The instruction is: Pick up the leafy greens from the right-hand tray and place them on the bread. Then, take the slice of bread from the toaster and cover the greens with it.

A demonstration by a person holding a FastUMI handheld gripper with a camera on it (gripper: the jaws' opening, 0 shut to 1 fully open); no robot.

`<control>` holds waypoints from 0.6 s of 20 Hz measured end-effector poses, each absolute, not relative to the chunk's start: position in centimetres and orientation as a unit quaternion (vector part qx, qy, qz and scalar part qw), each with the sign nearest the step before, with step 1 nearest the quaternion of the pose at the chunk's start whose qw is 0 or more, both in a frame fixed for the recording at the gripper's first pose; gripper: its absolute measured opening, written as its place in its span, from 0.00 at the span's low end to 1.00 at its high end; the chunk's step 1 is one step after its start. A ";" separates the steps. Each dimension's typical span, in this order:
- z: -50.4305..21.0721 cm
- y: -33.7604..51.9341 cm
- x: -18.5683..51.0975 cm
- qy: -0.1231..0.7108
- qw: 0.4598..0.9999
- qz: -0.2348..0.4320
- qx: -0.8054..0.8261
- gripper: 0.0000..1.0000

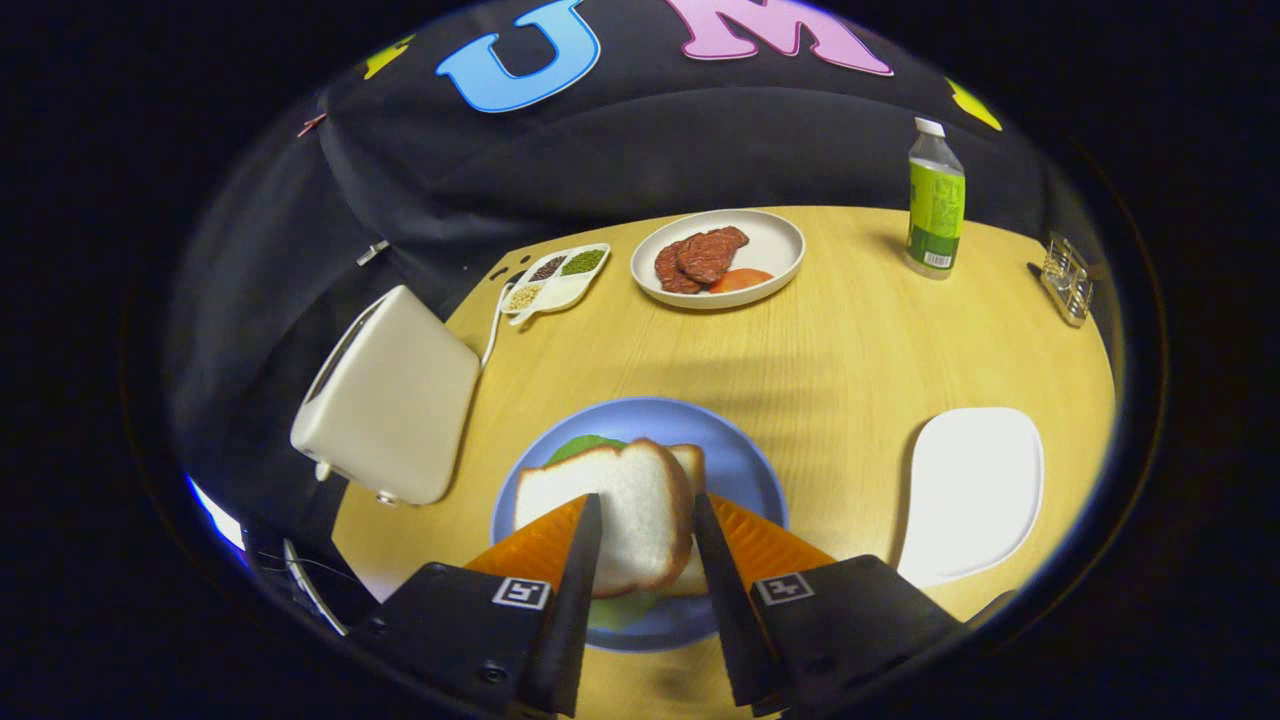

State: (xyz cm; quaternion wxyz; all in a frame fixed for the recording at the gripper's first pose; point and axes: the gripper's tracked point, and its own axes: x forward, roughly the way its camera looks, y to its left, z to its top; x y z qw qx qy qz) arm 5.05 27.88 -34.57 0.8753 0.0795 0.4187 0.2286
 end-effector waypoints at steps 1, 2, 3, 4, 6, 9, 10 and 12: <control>-34.4 27.4 5.1 0.411 0.880 0.229 0.068 0.63; -34.2 26.9 5.1 0.403 0.885 0.227 0.057 0.76; -33.6 26.5 5.2 0.395 0.889 0.227 0.052 0.89; -32.9 26.1 5.2 0.387 0.893 0.225 0.049 1.00; -31.1 25.2 5.4 0.365 0.903 0.225 0.035 0.99; -27.0 23.3 6.2 0.319 0.923 0.216 0.020 0.99; -25.3 22.8 6.4 0.303 0.929 0.213 0.025 0.99; -21.6 21.4 7.1 0.268 0.941 0.203 0.022 0.99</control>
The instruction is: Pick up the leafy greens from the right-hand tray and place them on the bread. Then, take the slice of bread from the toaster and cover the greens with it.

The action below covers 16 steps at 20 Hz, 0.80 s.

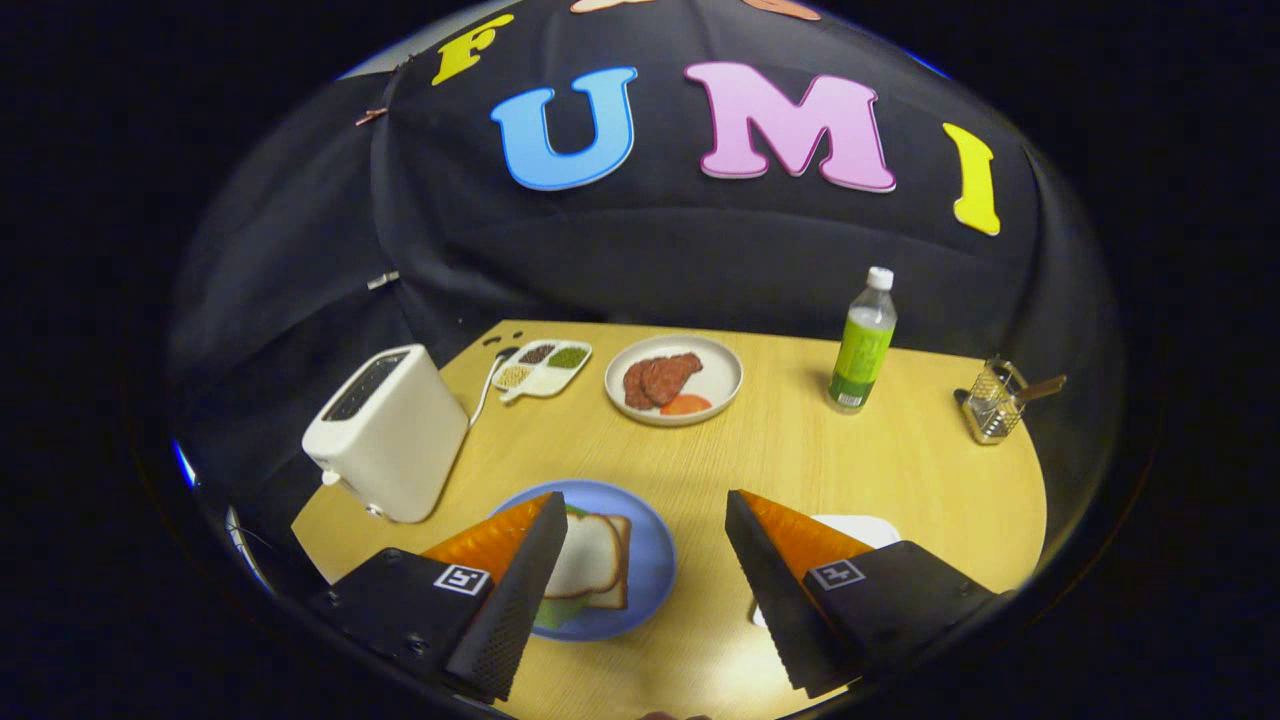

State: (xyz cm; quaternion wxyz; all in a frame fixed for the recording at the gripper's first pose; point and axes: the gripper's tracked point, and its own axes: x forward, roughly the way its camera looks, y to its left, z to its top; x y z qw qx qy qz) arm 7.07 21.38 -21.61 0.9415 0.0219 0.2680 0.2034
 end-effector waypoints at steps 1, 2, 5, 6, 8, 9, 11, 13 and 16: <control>-19.7 19.9 7.7 0.247 0.950 0.191 0.013 0.99; -17.5 18.7 8.1 0.225 0.958 0.179 0.010 0.99; -11.1 16.4 8.8 0.162 0.973 0.160 0.020 0.99; -9.1 15.6 8.7 0.141 0.976 0.162 0.017 0.99; -5.5 13.7 7.6 0.113 0.980 0.162 0.008 0.99; -3.6 12.8 7.1 0.095 0.983 0.158 0.012 0.99; -0.7 10.7 5.6 0.069 0.987 0.145 0.027 0.99; 1.3 9.1 3.7 0.050 0.989 0.132 0.045 0.99; 1.3 8.0 0.2 0.046 0.990 0.127 0.046 0.99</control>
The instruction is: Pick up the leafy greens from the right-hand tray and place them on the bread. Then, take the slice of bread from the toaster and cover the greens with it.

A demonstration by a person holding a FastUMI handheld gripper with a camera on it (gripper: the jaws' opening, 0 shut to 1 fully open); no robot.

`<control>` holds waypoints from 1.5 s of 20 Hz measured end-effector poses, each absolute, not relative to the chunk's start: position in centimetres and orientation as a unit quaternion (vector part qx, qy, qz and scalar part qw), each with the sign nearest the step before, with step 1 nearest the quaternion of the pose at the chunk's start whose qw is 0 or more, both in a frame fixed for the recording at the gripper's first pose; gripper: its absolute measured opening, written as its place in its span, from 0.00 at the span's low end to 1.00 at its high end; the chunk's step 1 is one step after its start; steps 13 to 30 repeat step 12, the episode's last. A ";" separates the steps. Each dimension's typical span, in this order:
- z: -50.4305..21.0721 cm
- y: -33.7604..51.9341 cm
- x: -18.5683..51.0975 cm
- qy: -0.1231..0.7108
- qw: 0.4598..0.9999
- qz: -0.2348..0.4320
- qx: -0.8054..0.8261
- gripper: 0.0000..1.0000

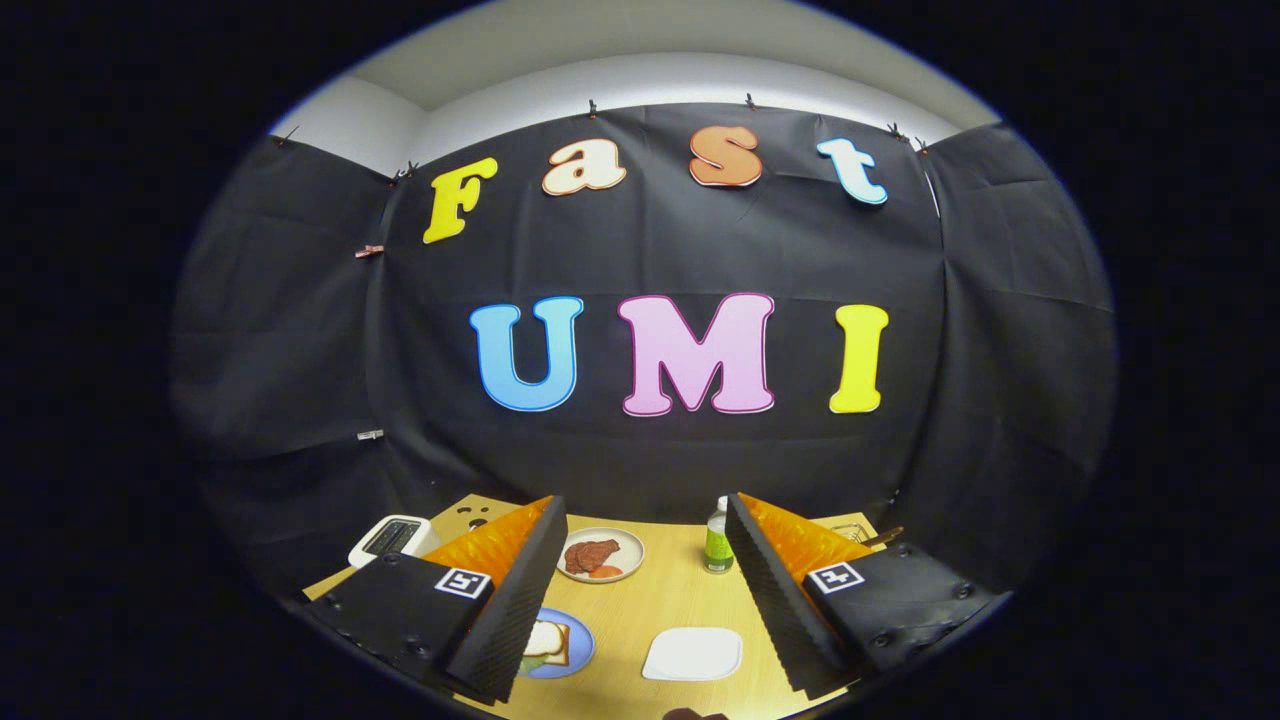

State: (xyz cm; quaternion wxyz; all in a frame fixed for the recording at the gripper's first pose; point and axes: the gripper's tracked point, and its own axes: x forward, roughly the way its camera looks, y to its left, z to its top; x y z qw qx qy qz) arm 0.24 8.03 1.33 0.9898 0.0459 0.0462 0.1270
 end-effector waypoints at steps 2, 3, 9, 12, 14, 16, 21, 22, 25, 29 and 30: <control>0.0 8.2 -1.8 0.067 0.989 0.125 0.053 0.99; -0.5 8.3 -2.6 0.075 0.987 0.128 0.062 0.99; -1.5 7.3 -2.3 0.089 0.987 0.109 0.081 0.99; -1.5 7.7 -1.3 0.094 0.985 0.108 0.100 0.99; -1.5 7.7 -1.3 0.094 0.985 0.108 0.100 0.99; -1.5 7.7 -1.3 0.094 0.985 0.108 0.100 0.99; -1.5 7.7 -1.3 0.094 0.985 0.108 0.100 0.99; -1.5 7.7 -1.3 0.094 0.985 0.108 0.100 0.99; -1.5 7.7 -1.3 0.094 0.985 0.108 0.100 0.99; -1.5 7.7 -1.3 0.094 0.985 0.108 0.100 0.99; -1.5 7.7 -1.3 0.094 0.985 0.108 0.100 0.99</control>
